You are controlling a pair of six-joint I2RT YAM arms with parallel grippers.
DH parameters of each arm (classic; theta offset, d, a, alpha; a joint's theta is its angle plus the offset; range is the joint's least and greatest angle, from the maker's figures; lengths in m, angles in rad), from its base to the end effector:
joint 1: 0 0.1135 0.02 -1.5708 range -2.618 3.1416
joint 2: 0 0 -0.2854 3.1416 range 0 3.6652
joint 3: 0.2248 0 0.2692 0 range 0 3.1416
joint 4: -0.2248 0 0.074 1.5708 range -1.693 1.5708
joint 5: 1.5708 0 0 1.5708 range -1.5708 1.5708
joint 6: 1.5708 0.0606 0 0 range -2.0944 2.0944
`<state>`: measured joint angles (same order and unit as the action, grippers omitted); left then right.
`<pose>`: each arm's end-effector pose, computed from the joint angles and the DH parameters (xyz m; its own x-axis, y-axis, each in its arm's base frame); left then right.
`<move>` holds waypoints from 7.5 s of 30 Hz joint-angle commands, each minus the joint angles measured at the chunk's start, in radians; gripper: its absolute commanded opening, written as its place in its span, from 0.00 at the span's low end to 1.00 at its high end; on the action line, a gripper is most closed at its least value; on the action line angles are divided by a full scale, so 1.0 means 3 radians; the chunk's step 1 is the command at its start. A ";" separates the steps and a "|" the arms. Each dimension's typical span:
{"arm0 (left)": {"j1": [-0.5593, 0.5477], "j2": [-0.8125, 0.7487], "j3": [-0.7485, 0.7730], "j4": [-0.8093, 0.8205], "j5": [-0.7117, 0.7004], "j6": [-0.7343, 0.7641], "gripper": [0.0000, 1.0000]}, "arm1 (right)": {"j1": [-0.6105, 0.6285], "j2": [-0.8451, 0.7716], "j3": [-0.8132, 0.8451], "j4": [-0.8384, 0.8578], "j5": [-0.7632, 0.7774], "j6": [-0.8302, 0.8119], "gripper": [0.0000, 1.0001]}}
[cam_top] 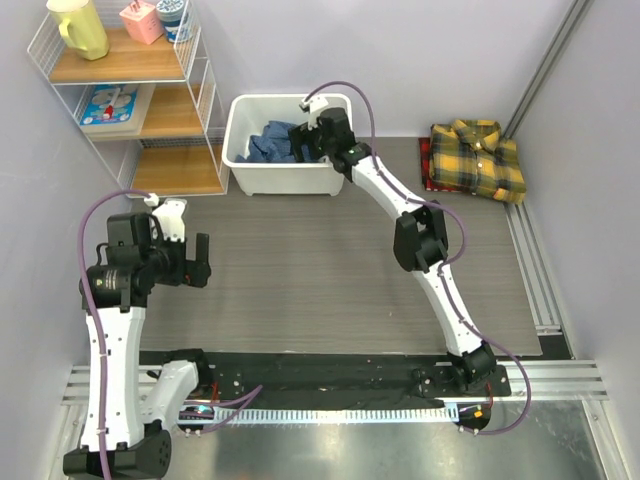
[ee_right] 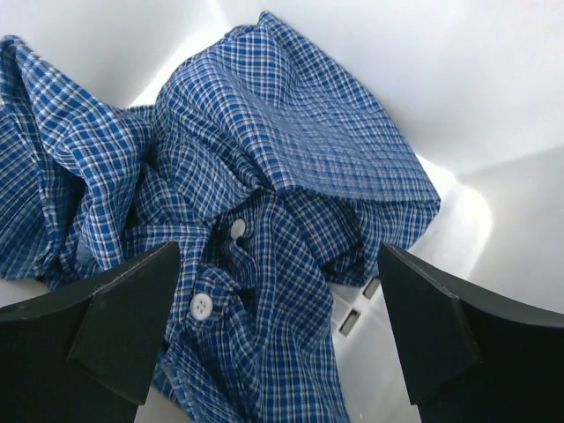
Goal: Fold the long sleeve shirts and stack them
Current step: Grab the shirt from the pile, then move the shirt to the center of the board, then flatten the shirt out
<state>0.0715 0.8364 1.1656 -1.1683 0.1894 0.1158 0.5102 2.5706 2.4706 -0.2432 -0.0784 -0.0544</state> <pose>0.1473 -0.0009 0.3676 -0.7308 0.0614 -0.6798 0.1407 0.9881 -0.0619 0.5682 0.3234 0.2560 -0.2632 -0.2094 -0.9417 -0.5664 0.8238 -0.0249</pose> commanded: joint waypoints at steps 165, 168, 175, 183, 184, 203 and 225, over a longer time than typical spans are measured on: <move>-0.2202 0.1915 -0.0807 0.2421 0.0984 0.1271 0.94 | -0.0913 -0.3538 -0.4764 -0.2103 -0.0709 -0.0704 0.67; -0.2202 0.1942 -0.0812 0.2503 0.0923 0.1261 0.81 | -0.0964 -0.3334 -0.4718 -0.2089 -0.1027 -0.0617 0.65; -0.1707 0.1616 -0.0476 0.1738 0.0897 0.1413 0.17 | -0.1092 -0.2934 -0.4412 -0.2012 -0.1013 -0.0570 0.01; -0.1624 0.0598 -0.0001 0.0066 0.0816 0.2538 0.00 | -0.1409 -0.2357 -0.2868 -0.1905 -0.0317 -0.1030 0.01; -0.1624 0.0562 0.0092 -0.0265 0.0932 0.2615 0.00 | -0.1409 -0.2290 -0.2548 -0.1889 -0.0215 -0.1056 0.01; -0.2789 0.1343 -0.0858 0.2564 0.0157 0.0069 1.00 | -0.1629 -0.3552 -0.3867 -0.2361 -0.1472 0.0078 0.88; -0.2214 0.0931 -0.0695 0.1888 0.0303 -0.0100 0.00 | -0.1655 -0.2913 -0.4780 -0.1689 -0.1130 0.0412 0.01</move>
<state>-0.7574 1.2819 0.8711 -0.3908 0.0772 0.1017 0.0238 1.7226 0.9482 -0.7136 -0.4534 0.1211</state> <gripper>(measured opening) 0.010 0.060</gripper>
